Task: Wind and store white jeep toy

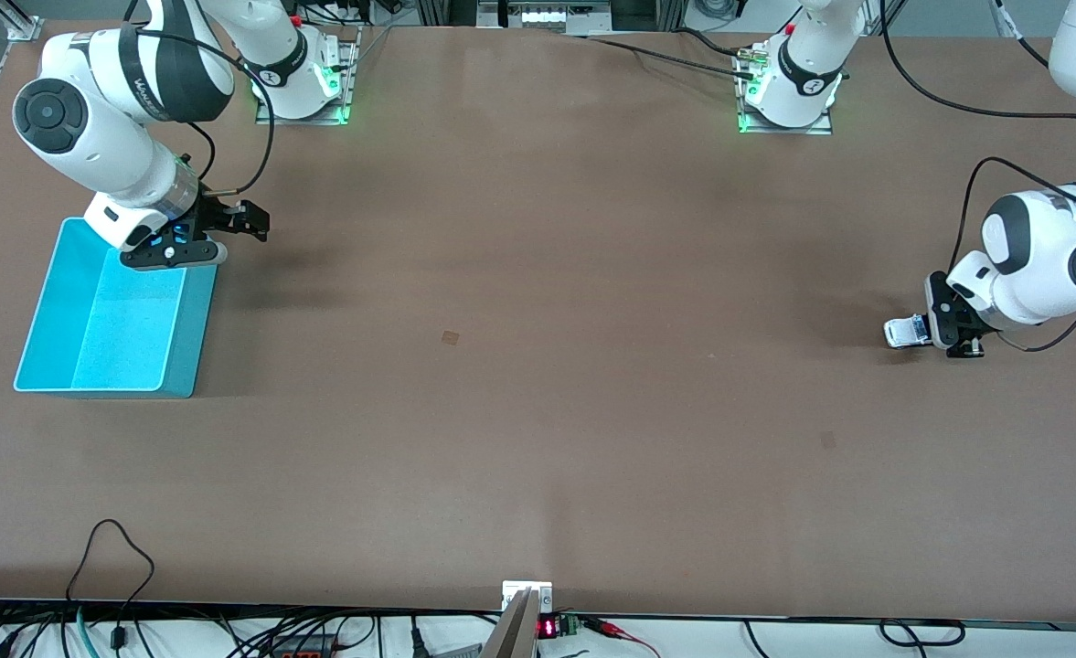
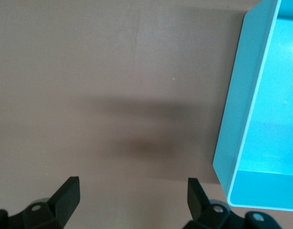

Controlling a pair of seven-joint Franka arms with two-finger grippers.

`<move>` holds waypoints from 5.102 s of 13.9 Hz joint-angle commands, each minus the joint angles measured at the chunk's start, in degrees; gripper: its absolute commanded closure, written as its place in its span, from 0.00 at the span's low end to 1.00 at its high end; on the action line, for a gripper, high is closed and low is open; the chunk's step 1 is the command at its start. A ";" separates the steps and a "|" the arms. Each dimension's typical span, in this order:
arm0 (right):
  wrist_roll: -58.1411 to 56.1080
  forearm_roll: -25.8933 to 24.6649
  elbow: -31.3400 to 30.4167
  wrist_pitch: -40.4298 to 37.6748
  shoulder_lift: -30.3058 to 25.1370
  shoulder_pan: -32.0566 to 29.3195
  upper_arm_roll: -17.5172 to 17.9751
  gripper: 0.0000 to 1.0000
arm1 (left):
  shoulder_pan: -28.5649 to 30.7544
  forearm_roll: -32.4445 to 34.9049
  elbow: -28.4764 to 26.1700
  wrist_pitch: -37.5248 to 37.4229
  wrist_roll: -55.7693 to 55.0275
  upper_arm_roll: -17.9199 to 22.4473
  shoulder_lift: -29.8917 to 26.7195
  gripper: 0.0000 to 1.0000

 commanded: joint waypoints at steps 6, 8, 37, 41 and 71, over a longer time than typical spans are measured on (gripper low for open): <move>0.61 0.15 0.85 -0.47 0.53 0.65 -0.18 0.00 | 1.51 -1.52 1.07 -10.40 1.18 -5.20 -6.57 0.00; 0.61 0.24 0.85 -0.47 0.53 0.65 -0.18 0.00 | 1.42 -1.79 1.07 -11.99 1.18 -5.28 -7.80 0.00; 0.52 0.15 0.85 -0.47 0.62 0.56 -0.18 0.00 | -16.60 -9.07 5.37 -14.10 -51.71 -8.80 -12.47 0.00; 0.17 0.15 0.76 -0.56 0.62 0.56 -0.18 0.00 | -16.51 -12.68 7.48 -14.10 -68.73 -8.36 -12.38 0.00; -65.31 -0.28 34.95 -3.28 28.04 5.91 -0.18 0.00 | -25.92 -16.38 30.87 -44.86 -97.96 7.55 -21.96 0.00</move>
